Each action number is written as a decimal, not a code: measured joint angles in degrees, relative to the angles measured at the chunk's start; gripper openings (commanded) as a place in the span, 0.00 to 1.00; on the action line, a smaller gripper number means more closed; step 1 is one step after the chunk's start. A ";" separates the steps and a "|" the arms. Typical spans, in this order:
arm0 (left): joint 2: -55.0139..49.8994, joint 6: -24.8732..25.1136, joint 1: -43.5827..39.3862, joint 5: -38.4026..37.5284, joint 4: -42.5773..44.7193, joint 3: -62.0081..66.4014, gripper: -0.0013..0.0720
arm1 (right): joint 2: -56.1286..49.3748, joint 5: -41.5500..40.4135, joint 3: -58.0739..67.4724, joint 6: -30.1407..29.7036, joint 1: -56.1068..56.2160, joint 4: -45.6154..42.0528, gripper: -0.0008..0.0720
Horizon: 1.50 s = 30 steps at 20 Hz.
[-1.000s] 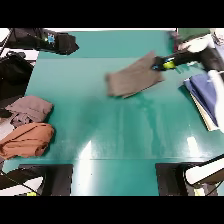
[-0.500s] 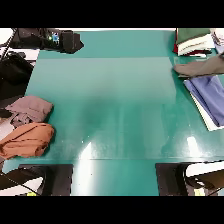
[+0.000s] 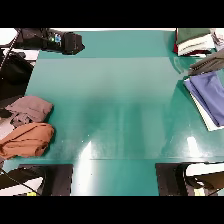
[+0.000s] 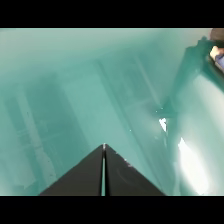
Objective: Fold the shirts.
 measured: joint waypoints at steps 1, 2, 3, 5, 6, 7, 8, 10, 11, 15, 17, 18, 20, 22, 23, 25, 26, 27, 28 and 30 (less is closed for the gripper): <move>-0.07 0.00 0.00 -0.22 0.00 0.00 0.06 | 1.33 0.07 -1.49 0.04 -0.57 -0.15 0.04; -0.11 0.00 0.00 -0.37 0.00 0.00 0.06 | 2.95 0.37 -3.39 0.04 -1.22 -0.11 0.04; -0.13 -0.02 0.00 -0.46 0.00 0.00 0.06 | 4.52 0.96 -5.35 0.04 -1.99 -0.04 0.04; -0.15 -0.02 0.00 -0.55 -0.02 0.00 0.06 | 7.61 2.16 -10.03 0.04 -3.96 -0.92 0.04; -0.17 -0.04 0.00 -0.66 -0.02 0.00 0.06 | 9.16 3.08 -12.74 0.00 -4.98 -1.62 0.04; -0.17 -0.02 0.00 -0.68 -0.02 0.00 0.06 | 10.60 3.89 -15.41 0.02 -6.01 -2.40 0.04; -0.17 -0.02 0.00 -0.70 0.00 0.00 0.06 | 12.13 4.50 -18.49 0.00 -7.19 -3.63 0.04; -0.17 -0.02 0.00 -0.72 0.00 0.00 0.06 | 14.97 5.55 -24.70 -0.04 -9.57 -6.16 0.10; -0.17 -0.02 0.00 -0.72 0.00 0.00 0.06 | 16.24 5.81 -27.58 -0.04 -10.71 -7.45 0.37; -0.17 -0.02 0.00 -0.74 -0.02 0.00 0.06 | 20.11 6.49 -36.70 -0.09 -15.72 -12.07 0.87; -0.17 -0.02 0.00 -0.74 -0.02 0.00 0.06 | 21.55 6.82 -38.38 0.11 -17.66 -12.59 0.87; -0.17 -0.02 0.00 -0.74 0.00 0.00 0.06 | 22.34 6.97 -38.60 0.31 -18.21 -12.83 0.87; -0.17 -0.02 0.00 -0.74 -0.02 0.00 0.06 | 23.74 7.04 -38.34 0.59 -18.01 -11.91 0.87; -0.17 -0.02 0.00 -0.66 -0.02 0.00 0.06 | 25.18 6.99 -37.88 0.79 -15.67 -8.11 0.87; -0.17 -0.04 0.00 -0.61 -0.02 0.00 0.06 | 25.94 7.04 -37.73 0.85 -13.57 -5.57 0.87; -0.17 -0.04 0.00 -0.76 -0.02 0.00 0.06 | 27.50 7.43 -37.55 0.87 -7.52 -2.03 0.87; -0.17 -0.04 0.00 -0.98 -0.02 0.00 0.06 | 28.22 7.87 -37.53 0.90 -3.85 -0.94 0.87; -0.17 -0.04 0.00 -1.03 -0.02 0.00 0.06 | 28.89 8.09 -37.48 0.90 0.37 -0.15 0.86; -0.17 -0.04 0.00 -0.96 -0.02 0.00 0.06 | 29.40 8.22 -37.44 0.92 4.42 0.39 0.86; -0.17 -0.04 0.00 -0.24 -0.02 0.00 0.06 | 30.01 8.24 -37.42 0.90 13.05 1.31 0.69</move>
